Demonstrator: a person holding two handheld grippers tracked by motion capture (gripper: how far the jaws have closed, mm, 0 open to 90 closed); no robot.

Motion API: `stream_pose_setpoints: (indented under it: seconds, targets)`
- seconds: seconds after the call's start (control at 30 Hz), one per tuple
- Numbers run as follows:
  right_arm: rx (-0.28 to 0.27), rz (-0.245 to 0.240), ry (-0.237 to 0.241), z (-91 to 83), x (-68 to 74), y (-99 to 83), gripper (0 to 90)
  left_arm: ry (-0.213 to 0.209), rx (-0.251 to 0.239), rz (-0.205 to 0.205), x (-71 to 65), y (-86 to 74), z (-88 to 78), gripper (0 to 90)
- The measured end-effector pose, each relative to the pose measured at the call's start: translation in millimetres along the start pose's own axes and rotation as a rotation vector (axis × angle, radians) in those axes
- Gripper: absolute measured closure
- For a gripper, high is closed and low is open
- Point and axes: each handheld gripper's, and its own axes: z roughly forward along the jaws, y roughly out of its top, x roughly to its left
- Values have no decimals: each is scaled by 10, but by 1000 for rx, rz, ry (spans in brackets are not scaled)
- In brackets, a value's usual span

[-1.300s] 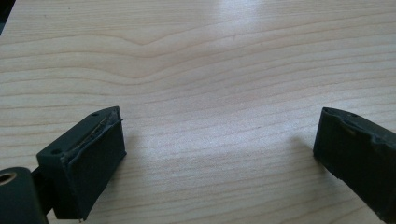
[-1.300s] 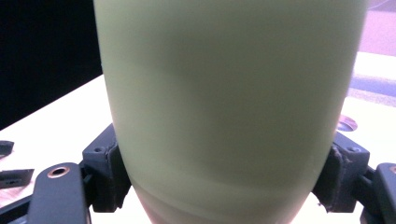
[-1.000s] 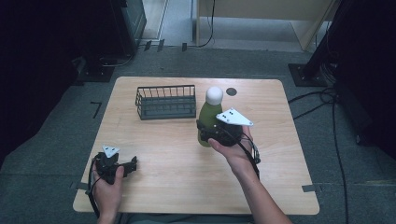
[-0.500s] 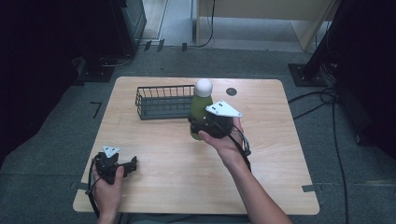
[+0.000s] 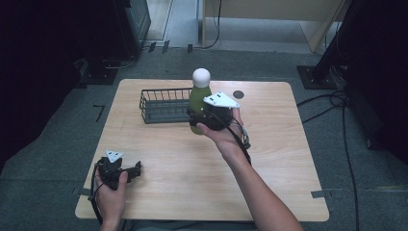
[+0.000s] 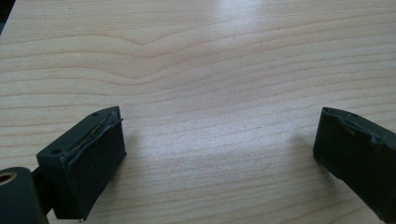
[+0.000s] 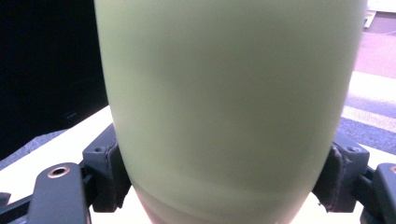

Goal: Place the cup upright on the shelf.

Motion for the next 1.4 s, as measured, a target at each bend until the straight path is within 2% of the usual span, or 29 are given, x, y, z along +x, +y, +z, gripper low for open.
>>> stream_pose_setpoints:
  seconds: [0.57,0.87,0.97,1.4]
  targets:
    - [-13,17,-28,363,-12,260,206,1,-3,-1,-1,-1,2,25]
    - [-22,10,-60,572,-34,395,206,1,0,5,3,-1,0,25]
    - [-21,-6,-77,653,-36,428,206,1,1,6,3,0,0,25]
    - [-29,6,-94,906,-48,592,206,0,-1,2,1,-1,1,25]
